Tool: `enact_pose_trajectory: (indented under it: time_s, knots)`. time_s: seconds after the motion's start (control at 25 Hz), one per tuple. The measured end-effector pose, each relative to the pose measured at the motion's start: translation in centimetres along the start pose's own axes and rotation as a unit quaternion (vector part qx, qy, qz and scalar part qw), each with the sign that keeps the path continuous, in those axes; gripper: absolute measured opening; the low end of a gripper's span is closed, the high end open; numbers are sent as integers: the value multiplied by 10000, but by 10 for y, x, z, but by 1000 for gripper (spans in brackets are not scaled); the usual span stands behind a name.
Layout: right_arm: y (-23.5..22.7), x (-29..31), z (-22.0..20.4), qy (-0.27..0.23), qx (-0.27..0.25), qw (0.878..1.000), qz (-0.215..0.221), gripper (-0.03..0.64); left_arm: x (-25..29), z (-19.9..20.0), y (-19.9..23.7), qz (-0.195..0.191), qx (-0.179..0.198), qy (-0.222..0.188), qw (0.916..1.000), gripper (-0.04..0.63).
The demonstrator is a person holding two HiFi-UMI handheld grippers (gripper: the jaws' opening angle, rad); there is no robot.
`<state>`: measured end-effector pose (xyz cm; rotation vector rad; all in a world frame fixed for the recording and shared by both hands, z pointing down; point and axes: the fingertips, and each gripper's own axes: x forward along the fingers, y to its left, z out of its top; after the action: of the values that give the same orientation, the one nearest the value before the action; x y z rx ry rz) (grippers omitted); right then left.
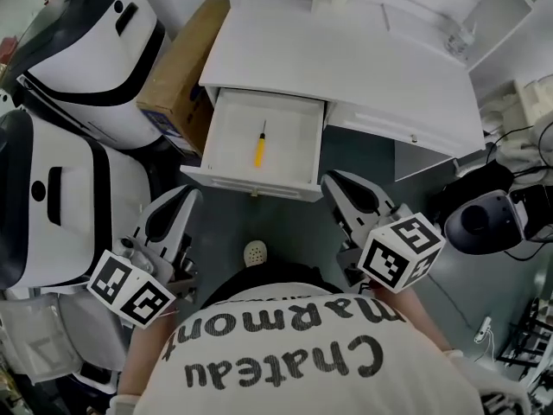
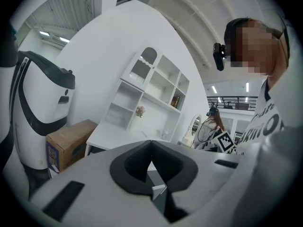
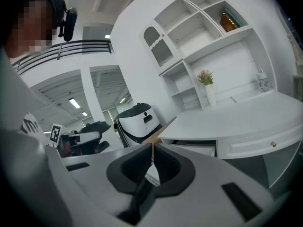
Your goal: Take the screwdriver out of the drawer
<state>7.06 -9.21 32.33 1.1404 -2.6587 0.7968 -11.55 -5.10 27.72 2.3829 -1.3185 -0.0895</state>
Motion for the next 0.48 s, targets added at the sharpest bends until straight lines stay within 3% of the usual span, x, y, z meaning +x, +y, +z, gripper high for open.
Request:
enact_pose_trajectory:
  time_s: [0.28,0.48]
  knots:
    - [-11,67,-18,138,862,9962,-55,32,11,8,68,-39,-55,168,9998,23]
    - [-18,113,-41,495,1062,9931,-27,32,10,-2,109,26,-351,261,9990,23]
